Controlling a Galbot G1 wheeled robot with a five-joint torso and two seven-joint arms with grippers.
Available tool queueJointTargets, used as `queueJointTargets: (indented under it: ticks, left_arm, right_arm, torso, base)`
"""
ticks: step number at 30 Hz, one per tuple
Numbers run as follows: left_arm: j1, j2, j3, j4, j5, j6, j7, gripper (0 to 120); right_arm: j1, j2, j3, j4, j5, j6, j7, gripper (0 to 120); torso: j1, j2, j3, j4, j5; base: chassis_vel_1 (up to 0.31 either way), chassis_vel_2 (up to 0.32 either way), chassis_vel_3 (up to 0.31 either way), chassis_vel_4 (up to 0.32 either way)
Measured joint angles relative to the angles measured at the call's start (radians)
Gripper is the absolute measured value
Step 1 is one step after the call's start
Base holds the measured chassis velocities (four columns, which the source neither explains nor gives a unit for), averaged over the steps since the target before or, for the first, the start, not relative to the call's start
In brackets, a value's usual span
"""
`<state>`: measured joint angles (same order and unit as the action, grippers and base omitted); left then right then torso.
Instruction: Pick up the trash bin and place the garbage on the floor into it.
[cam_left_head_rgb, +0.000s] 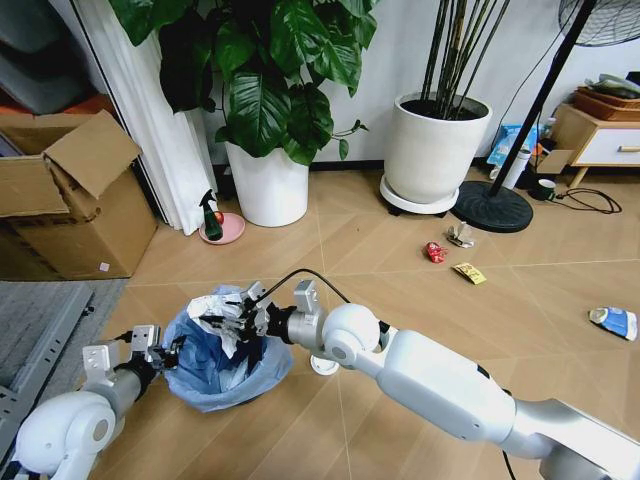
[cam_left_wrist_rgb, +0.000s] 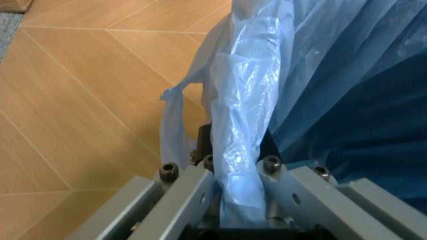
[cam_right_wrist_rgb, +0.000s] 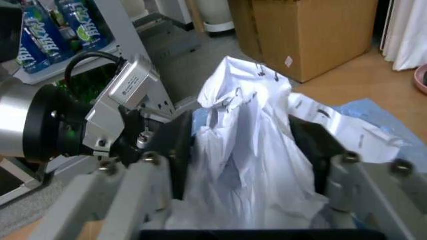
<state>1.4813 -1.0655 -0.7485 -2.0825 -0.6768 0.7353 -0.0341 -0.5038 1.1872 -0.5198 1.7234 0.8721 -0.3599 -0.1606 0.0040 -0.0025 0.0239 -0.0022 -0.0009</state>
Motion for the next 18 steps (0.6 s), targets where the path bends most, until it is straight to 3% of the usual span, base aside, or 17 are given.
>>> queueJointTargets:
  ticks: [12, 18]
  left_arm:
    - [-0.002, -0.003, -0.001, 0.002, 0.002, 0.0, 0.001, 0]
    - [-0.001, -0.006, -0.005, 0.004, 0.005, 0.0, 0.002, 0]
  right_arm:
    - [0.0, 0.005, 0.033, 0.012, -0.005, 0.014, 0.048, 97]
    - [0.0, -0.02, 0.142, 0.038, 0.007, 0.011, 0.1, 100]
  torso:
    - [0.0, 0.0, 0.0, 0.0, 0.0]
    - [0.0, 0.0, 0.0, 0.0002, 0.0001]
  base:
    - [0.0, 0.0, 0.0, 0.0]
    - [0.0, 0.0, 0.0, 0.0]
